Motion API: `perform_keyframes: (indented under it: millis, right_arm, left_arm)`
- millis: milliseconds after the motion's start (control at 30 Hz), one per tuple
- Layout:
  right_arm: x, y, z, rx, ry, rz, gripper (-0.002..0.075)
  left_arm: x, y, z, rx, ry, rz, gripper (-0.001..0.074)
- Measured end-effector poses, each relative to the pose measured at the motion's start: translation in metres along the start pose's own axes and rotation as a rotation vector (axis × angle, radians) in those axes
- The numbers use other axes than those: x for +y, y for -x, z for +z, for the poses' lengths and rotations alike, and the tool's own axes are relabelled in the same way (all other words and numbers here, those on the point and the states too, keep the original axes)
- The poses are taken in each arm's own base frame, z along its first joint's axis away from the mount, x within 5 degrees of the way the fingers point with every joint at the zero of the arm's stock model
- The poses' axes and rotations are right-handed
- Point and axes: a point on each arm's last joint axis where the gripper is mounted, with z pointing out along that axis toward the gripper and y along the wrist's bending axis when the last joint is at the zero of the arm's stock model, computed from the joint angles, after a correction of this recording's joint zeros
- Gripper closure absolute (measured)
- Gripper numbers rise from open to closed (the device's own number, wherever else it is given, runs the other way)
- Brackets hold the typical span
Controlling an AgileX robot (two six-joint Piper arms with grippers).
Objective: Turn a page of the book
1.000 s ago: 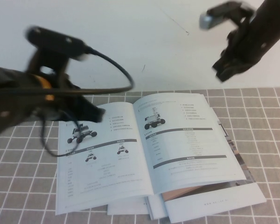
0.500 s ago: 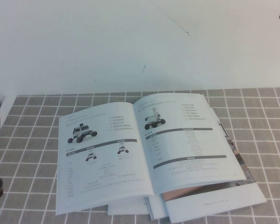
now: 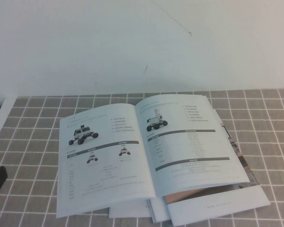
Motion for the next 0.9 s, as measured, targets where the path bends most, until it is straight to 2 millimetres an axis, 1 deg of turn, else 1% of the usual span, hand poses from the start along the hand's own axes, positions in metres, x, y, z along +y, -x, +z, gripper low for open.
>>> perform_keyframes:
  millis: [133,167,233,267,367,467,533,900]
  right_arm:
    - [0.021,-0.049,0.003,-0.078,-0.007,0.048,0.0727]
    - [0.025,-0.058,0.002,-0.112,-0.013,0.054,0.0728]
    - [0.033,-0.077,0.005,-0.159,-0.020,0.069,0.0727]
    - [0.036,-0.085,0.007,-0.182,-0.026,0.080,0.0727]
    - [0.042,-0.102,0.013,-0.238,-0.041,0.127,0.0728]
    - [0.044,-0.112,0.016,-0.287,-0.058,0.150,0.0728]
    - [0.045,-0.115,0.018,-0.288,-0.056,0.156,0.0728]
    - [0.045,-0.114,0.017,-0.297,-0.057,0.160,0.0728]
  left_arm:
    - [-0.001,-0.007,0.002,0.013,-0.006,-0.040,0.0738]
    - [-0.001,-0.009,0.002,0.016,-0.006,-0.042,0.0738]
    - [-0.002,-0.011,0.003,0.013,-0.011,-0.049,0.0738]
    - [-0.002,-0.012,0.003,0.011,-0.014,-0.049,0.0738]
    - [-0.003,-0.015,0.004,0.008,-0.018,-0.053,0.0738]
    - [-0.003,-0.015,0.004,0.006,-0.019,-0.051,0.0738]
    - [-0.003,-0.015,0.004,0.006,-0.019,-0.051,0.0738]
    - [-0.003,-0.015,0.004,0.006,-0.019,-0.050,0.0738]
